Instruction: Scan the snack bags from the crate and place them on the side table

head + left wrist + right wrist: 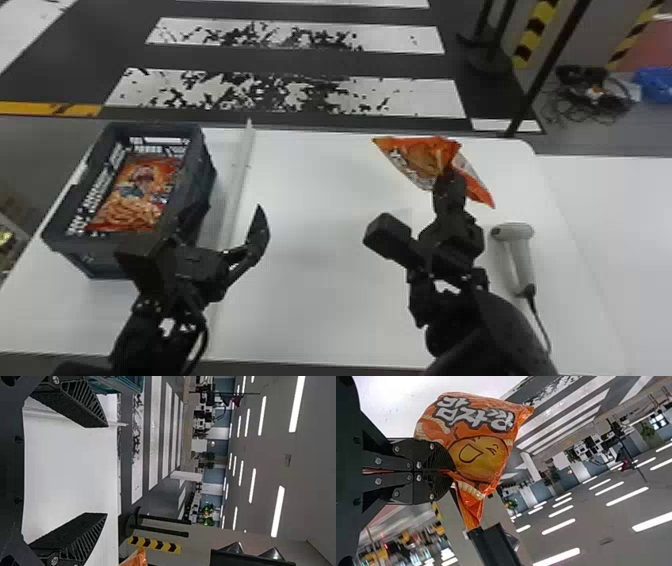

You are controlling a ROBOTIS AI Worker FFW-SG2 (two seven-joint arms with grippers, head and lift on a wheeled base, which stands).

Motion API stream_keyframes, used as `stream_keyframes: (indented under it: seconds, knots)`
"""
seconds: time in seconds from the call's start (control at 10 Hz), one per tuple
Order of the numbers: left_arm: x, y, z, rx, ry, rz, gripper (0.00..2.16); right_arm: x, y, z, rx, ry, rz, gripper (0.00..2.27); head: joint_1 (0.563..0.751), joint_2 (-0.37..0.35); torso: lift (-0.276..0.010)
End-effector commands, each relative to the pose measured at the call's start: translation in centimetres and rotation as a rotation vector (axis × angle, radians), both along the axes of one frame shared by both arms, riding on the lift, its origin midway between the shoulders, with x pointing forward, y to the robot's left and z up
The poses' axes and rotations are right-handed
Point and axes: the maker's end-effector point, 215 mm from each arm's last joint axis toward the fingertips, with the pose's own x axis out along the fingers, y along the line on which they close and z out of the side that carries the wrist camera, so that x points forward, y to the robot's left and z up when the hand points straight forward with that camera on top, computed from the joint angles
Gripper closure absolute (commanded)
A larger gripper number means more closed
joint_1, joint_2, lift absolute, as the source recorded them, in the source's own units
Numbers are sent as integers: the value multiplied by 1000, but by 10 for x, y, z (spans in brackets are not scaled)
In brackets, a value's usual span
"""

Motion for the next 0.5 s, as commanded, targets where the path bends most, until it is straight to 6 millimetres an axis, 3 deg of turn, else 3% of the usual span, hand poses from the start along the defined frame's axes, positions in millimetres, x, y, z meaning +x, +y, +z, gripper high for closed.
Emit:
stream_keyframes:
  seconds: [0.0, 0.3, 0.4]
  knots:
    - [0, -1, 0, -1, 0, 0, 80, -9, 6, -26, -250, 15, 20, 2256, 695, 4, -50]
    - [0, 1, 2, -3, -8, 2, 80, -29, 26, -86, -350, 152, 131, 2253, 695, 22, -50]
    - [0, 0, 1, -5, -6, 1, 80, -38, 42, -99, -313, 194, 188, 2064, 695, 31, -50]
